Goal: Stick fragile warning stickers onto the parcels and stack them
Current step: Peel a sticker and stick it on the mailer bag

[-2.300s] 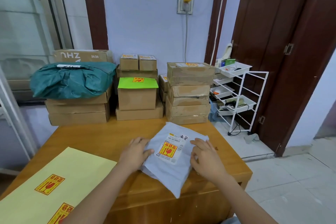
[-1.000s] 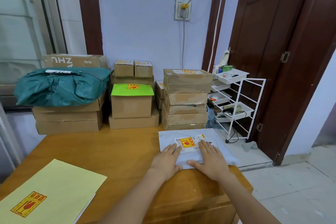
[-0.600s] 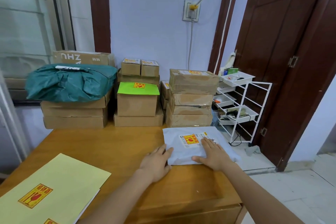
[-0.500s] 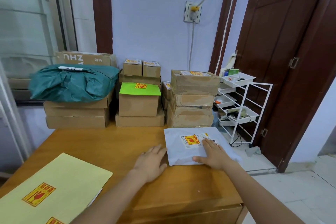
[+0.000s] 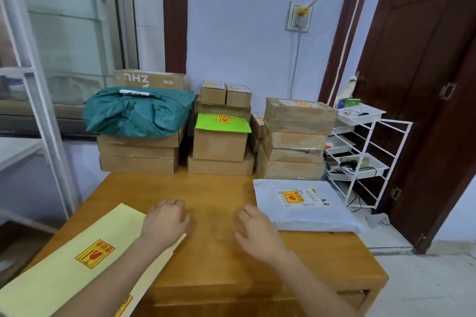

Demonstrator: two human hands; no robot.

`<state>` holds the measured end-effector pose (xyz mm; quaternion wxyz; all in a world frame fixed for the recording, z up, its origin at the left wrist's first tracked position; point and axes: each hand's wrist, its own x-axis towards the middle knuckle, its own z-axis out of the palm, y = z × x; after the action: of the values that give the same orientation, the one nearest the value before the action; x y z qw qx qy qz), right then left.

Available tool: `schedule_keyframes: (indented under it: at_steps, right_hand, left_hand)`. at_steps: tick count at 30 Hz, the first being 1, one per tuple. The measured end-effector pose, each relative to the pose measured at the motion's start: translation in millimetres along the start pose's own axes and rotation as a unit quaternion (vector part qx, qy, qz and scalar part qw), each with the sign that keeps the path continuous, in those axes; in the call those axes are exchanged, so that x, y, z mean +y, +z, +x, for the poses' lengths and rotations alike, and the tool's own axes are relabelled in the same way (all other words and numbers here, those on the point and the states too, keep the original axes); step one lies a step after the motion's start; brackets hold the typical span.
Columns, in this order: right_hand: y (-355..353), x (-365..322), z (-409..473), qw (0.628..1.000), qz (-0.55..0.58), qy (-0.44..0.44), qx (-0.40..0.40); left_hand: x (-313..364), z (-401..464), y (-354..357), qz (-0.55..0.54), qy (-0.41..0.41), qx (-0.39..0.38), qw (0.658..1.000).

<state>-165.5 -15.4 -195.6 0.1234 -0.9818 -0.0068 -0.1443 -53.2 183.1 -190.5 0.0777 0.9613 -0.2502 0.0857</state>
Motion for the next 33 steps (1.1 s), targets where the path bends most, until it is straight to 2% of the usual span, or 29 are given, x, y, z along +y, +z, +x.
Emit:
schedule_keyframes:
  at_steps: [3, 6, 10, 15, 18, 22, 24, 33]
  right_hand:
    - [26, -31, 2, 0.996, 0.016, -0.074, -0.051]
    - [50, -56, 6, 0.987, 0.027, -0.135, -0.083]
    - [70, -77, 17, 0.98, 0.031, -0.176, -0.085]
    - [71, -74, 40, 0.99, 0.009, -0.107, -0.091]
    - [67, -72, 50, 0.99, 0.018, -0.05, -0.133]
    - [72, -82, 47, 0.971, 0.0, -0.025, -0.238]
    - [74, -85, 46, 0.964, 0.004, -0.016, -0.264]
    - [71, -81, 68, 0.965, 0.024, 0.021, -0.261]
  left_hand:
    - [-21, -6, -5, 0.033, -0.053, 0.009, 0.998]
    - [-32, -11, -1, 0.021, -0.095, -0.01, 0.995]
    - [-35, -10, 4, -0.006, -0.095, -0.01, 0.995]
    - [-42, 4, 13, -0.05, -0.05, -0.08, 0.994]
    - [-48, 12, 14, -0.068, -0.04, -0.108, 0.991]
    - [-58, 10, 16, -0.071, -0.03, -0.093, 0.993]
    - [-65, 7, 17, -0.07, -0.02, -0.097, 0.993]
    - [-94, -5, 17, -0.09, -0.036, -0.051, 0.994]
